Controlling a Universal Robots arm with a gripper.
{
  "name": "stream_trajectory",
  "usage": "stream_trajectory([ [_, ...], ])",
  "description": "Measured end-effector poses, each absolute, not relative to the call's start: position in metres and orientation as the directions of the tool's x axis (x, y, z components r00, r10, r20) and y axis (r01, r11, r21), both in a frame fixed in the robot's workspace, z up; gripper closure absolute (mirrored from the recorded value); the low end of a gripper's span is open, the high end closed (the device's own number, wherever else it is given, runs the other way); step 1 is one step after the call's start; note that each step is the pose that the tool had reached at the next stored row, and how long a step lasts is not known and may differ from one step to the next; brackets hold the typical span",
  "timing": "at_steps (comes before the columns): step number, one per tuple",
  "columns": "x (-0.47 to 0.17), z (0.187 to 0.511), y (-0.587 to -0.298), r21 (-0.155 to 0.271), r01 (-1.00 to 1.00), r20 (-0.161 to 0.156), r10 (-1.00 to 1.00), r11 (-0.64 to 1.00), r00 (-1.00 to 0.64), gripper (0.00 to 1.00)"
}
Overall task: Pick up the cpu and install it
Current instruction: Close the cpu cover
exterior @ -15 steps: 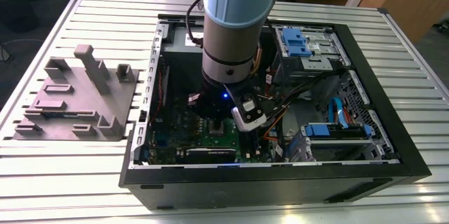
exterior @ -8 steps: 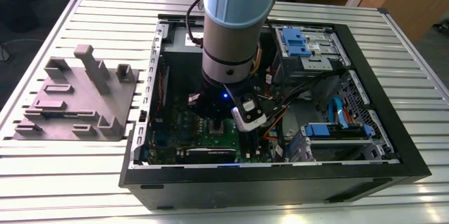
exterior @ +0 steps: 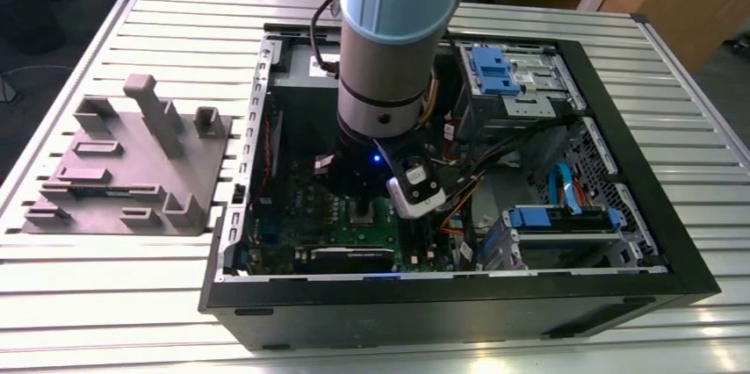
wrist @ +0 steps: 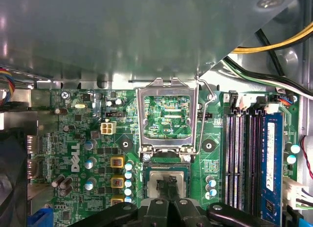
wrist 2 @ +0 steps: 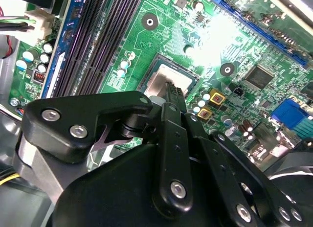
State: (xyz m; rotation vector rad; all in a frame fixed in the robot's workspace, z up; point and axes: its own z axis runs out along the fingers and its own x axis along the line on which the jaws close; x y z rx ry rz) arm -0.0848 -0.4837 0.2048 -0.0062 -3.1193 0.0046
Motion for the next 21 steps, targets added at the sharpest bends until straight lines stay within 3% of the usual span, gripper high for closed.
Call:
stream_trajectory([
  [21, -0.085, 0.247, -0.484, -0.003, 0.004, 0.022, 0.004, 1.000, -1.000, 0.90],
])
